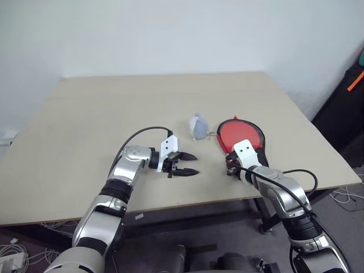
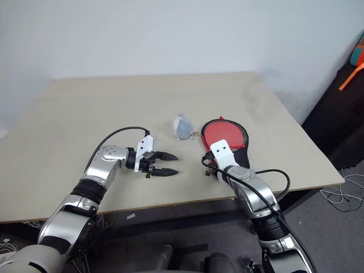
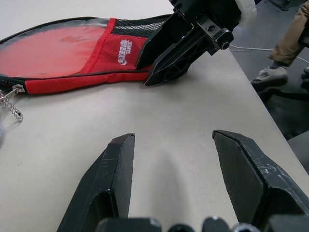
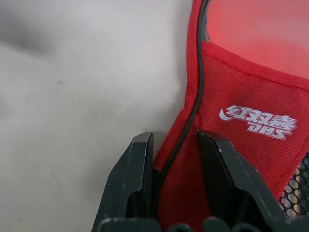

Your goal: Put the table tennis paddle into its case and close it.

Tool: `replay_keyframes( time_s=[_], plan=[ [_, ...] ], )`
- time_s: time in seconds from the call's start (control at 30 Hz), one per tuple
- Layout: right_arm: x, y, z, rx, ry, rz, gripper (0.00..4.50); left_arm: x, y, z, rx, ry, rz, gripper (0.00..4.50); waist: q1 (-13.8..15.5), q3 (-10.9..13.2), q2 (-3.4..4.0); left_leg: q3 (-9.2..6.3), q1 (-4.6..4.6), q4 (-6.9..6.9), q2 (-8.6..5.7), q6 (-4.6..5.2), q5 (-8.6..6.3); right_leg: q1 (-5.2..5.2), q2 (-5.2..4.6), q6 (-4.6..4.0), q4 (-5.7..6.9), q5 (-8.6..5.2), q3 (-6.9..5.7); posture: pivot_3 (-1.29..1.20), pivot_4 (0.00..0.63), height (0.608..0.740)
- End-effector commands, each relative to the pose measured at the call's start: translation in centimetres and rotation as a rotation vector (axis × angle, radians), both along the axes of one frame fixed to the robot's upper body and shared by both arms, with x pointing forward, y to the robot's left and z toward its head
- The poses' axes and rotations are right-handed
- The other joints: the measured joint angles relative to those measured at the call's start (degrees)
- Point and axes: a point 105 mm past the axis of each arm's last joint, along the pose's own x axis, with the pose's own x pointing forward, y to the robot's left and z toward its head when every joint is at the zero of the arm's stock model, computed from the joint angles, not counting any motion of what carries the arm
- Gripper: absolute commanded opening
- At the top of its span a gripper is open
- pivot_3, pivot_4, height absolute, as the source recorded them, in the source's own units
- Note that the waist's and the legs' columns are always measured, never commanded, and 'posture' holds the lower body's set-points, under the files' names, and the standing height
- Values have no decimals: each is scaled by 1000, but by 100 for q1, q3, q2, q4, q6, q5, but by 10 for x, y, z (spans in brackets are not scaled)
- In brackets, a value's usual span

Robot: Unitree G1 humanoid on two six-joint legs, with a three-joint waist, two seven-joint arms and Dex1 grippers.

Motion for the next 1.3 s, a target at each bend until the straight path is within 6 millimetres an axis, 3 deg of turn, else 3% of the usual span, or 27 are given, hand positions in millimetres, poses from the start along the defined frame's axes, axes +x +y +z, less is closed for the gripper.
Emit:
replay_keyframes(
  time_s=[0.03, 0.17, 0.2, 0.4, 0.5, 0.63, 0.97, 1.17, 1.3],
  plan=[
    [-5, -18, -16, -65, 76, -61, 1177, 6, -7, 21, -20, -67, -20, 2809, 0, -2, 0, -1, 0, 1, 0, 1, 0, 1, 0, 0, 0, 0, 1, 0, 0, 740],
    [-3, -21, -15, -83, 71, -67, 87, 6, -8, 22, -21, -67, -17, 2809, -2, -13, -1, -2, 1, 5, -1, 2, -1, 4, 1, 0, 0, 0, 2, 0, 0, 740],
    [-2, -21, -14, -83, 68, -70, 37, 6, -8, 22, -21, -68, -16, 2809, -1, -15, -1, -2, 1, 7, -1, 3, -2, 4, 1, 0, 1, 0, 3, 0, 0, 740],
    [8, -25, 4, -23, -15, -90, 37, 6, -8, 23, -19, -67, -9, 2809, -1, -24, 0, -3, 1, 14, -1, 5, -3, 7, 1, 0, 4, 0, 2, 0, 0, 740],
    [4, -13, 29, 193, -39, -62, 37, 7, -6, 23, -18, -63, -1, 2809, -1, -24, 1, -2, 0, 15, -2, 6, -3, 6, 1, 0, 5, 0, 3, 0, 0, 740],
    [-8, -3, 48, 371, -23, 3, 37, 12, -4, 31, -48, -44, 27, 2809, -9, -23, 8, 3, -3, 12, -1, 7, -3, 5, 3, 0, 9, 0, 10, 0, 0, 740],
    [-63, 24, 40, 377, 117, 260, 37, 19, -2, 39, -66, -23, 26, 2809, -29, -24, 14, 8, -4, 12, 2, 17, -9, 4, 6, 2, 9, -1, 13, 0, 0, 740],
    [-85, 39, 46, 431, 134, 375, 37, 17, -4, 36, -68, -7, 12, 2809, -26, -24, 14, 7, -4, 15, 3, 32, -18, 8, 6, 3, 9, -2, 12, 0, 0, 740],
    [-89, 38, 50, 464, 128, 382, 37, 16, -5, 35, -67, 2, 4, 2809, -18, -24, 14, 4, -3, 21, 3, 32, -18, 7, 6, 3, 9, -2, 9, 0, 0, 740]
  ],
)
